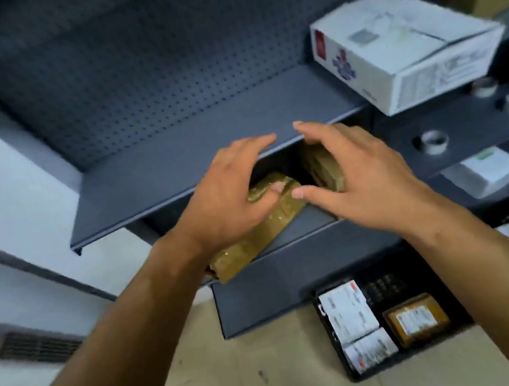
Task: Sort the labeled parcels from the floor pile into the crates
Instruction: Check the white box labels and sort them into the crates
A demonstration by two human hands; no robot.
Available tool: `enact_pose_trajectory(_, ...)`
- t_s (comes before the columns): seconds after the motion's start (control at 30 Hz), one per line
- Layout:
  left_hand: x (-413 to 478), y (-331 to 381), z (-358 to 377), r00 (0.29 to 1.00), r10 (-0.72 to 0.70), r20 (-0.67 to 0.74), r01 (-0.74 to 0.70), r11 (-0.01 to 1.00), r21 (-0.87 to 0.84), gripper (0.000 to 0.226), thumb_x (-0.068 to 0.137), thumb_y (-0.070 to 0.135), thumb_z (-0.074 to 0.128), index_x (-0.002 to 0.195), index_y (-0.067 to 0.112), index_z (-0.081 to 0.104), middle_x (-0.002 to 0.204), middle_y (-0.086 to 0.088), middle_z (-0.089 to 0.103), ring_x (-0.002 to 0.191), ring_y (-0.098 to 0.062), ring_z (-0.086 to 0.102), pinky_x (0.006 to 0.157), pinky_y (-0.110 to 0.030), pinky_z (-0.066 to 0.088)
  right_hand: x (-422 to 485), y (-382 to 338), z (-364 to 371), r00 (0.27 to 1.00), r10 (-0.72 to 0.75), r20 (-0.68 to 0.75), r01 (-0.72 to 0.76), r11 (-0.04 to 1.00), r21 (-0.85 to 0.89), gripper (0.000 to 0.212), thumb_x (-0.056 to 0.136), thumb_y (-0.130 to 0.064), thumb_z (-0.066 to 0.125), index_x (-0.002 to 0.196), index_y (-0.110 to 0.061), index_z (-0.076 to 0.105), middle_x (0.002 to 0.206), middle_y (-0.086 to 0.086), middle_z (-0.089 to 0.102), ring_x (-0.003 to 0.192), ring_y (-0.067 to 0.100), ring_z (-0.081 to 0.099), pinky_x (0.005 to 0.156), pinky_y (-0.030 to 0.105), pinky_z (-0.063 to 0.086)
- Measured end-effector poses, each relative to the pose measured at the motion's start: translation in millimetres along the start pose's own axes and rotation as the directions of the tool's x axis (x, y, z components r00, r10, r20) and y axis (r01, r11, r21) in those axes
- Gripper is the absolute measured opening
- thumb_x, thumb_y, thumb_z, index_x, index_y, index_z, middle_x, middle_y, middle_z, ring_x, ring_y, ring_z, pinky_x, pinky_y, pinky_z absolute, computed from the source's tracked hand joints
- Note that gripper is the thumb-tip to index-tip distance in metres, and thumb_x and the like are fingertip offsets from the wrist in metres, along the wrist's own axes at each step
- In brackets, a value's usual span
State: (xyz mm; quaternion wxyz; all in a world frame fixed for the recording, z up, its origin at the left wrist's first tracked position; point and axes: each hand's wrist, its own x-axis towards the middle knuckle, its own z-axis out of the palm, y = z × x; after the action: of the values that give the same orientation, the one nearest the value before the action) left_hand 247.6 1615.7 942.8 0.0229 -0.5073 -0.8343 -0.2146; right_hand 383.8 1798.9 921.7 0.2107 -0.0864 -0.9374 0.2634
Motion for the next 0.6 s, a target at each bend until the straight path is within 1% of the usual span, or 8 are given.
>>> enact_pose_trajectory(0.07,-23,-4,-41,0.998,-0.039,-0.058,0.04,0.999,0.019,0.065,0.091,0.047,0.056,0.151,0.025,0.041,0.149,0.006,0.048,0.137,-0.015,0.044,0.113,-0.027,0.032,14,-35,-5,0.998,-0.068,0.009,0.068,0.998,0.009,0.082,0.082,-0.072,0.057,0.154,-0.04,0.033,0.144,-0.008,0.054,0.135,0.019,0.048,0.108,0.046,0.043)
enact_pose_trajectory(0.2,-85,-23,-114,0.977,-0.095,-0.189,0.114,0.989,0.093,0.065,0.091,0.045,0.058,0.151,0.025,0.041,0.146,0.006,0.05,0.134,-0.012,0.044,0.112,-0.027,0.033,34,-119,6,0.979,-0.193,0.063,0.19,0.98,0.052,0.081,0.082,-0.067,0.062,0.153,-0.041,0.034,0.143,-0.013,0.053,0.135,0.01,0.048,0.108,0.042,0.045)
enact_pose_trajectory(0.3,-142,-45,-160,0.967,-0.128,-0.222,0.161,0.977,0.138,0.066,0.091,0.051,0.053,0.151,0.03,0.037,0.147,0.01,0.048,0.134,-0.012,0.044,0.113,-0.034,0.037,39,-192,22,0.953,-0.277,0.12,0.273,0.961,0.05,0.085,0.08,-0.067,0.065,0.153,-0.046,0.029,0.143,-0.017,0.05,0.134,0.007,0.045,0.107,0.043,0.045)
enact_pose_trajectory(0.37,-184,-63,-190,0.953,-0.156,-0.258,0.198,0.969,0.147,0.065,0.091,0.053,0.051,0.152,0.034,0.034,0.149,0.014,0.046,0.136,-0.009,0.042,0.113,-0.031,0.036,38,-243,34,0.926,-0.343,0.159,0.341,0.939,0.045,0.086,0.08,-0.067,0.067,0.153,-0.05,0.025,0.143,-0.023,0.047,0.134,0.003,0.042,0.108,0.038,0.044)
enact_pose_trajectory(0.47,-250,-90,-228,0.932,-0.196,-0.306,0.258,0.95,0.177,0.067,0.094,0.049,0.056,0.154,0.037,0.029,0.151,0.015,0.042,0.138,-0.006,0.037,0.11,-0.024,0.03,35,-323,55,0.881,-0.441,0.171,0.439,0.897,0.051,0.085,0.08,-0.069,0.066,0.152,-0.052,0.024,0.14,-0.027,0.046,0.132,0.001,0.041,0.107,0.036,0.043)
enact_pose_trajectory(0.6,-342,-131,-274,0.887,-0.289,-0.361,0.367,0.914,0.17,0.069,0.094,0.051,0.057,0.154,0.041,0.024,0.154,0.016,0.039,0.141,-0.008,0.035,0.109,-0.026,0.03,30,-422,96,0.835,-0.518,0.186,0.512,0.855,0.081,0.083,0.082,-0.07,0.065,0.152,-0.052,0.025,0.141,-0.027,0.047,0.132,-0.001,0.042,0.108,0.035,0.043)
